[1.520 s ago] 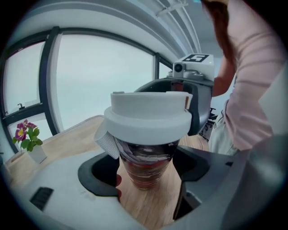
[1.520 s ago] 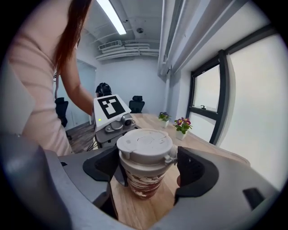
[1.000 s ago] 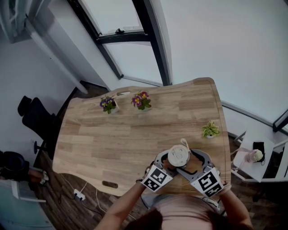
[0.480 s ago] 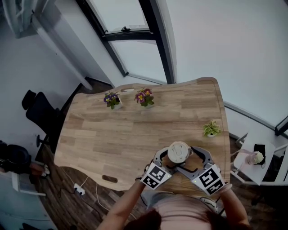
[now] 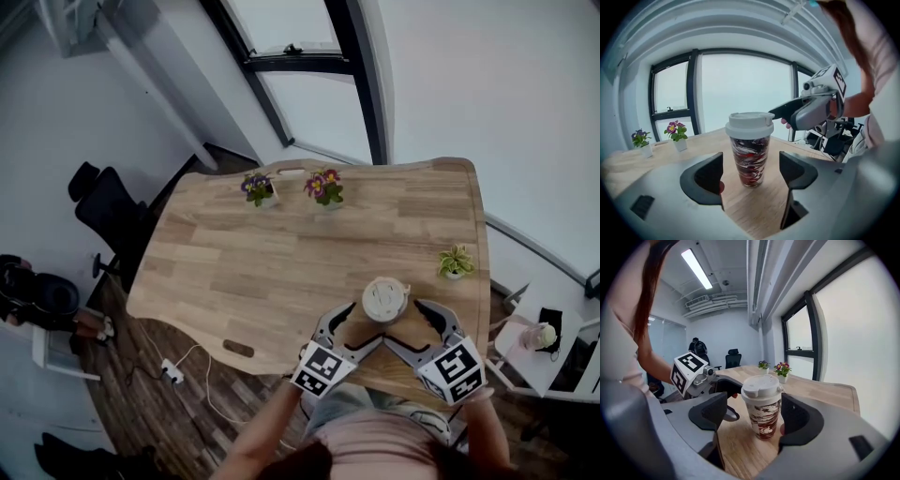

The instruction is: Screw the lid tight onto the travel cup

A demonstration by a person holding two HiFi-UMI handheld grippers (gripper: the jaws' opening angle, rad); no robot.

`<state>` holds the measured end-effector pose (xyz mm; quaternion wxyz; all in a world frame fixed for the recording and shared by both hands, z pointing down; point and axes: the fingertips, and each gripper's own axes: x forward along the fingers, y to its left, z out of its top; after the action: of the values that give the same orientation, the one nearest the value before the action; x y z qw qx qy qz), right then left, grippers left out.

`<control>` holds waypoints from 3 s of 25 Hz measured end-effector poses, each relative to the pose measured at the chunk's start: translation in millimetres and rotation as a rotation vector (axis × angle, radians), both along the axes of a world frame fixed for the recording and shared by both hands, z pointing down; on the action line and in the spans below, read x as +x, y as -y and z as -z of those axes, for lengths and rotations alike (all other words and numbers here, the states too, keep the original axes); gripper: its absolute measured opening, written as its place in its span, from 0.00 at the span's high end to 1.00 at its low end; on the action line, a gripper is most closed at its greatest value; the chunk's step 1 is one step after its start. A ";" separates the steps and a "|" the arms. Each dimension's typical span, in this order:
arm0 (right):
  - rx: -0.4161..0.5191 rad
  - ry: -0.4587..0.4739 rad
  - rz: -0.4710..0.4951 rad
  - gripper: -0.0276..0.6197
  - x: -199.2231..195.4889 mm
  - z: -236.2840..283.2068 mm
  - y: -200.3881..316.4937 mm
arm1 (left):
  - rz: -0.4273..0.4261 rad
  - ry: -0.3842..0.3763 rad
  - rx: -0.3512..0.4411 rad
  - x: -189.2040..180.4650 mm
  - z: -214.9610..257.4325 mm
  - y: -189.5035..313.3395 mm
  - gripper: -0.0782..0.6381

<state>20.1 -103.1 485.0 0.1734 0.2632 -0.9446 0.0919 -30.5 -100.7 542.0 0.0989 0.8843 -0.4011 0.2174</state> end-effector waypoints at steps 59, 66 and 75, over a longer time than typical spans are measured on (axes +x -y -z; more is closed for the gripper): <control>0.230 0.153 -0.285 0.96 48.7 138.9 -132.4 | 0.445 -0.156 0.344 -25.0 204.3 -167.8 0.89; 0.276 0.146 -0.278 0.96 55.8 147.2 -162.6 | 0.449 -0.142 0.350 -18.1 209.8 -201.2 0.89; 0.310 0.130 -0.268 0.96 57.8 161.9 -199.2 | 0.466 -0.127 0.350 -11.8 214.8 -237.2 0.89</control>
<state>77.9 96.1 323.1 0.0555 0.4033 -0.9132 -0.0154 -42.3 136.4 327.3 0.0171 0.7840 -0.6176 0.0607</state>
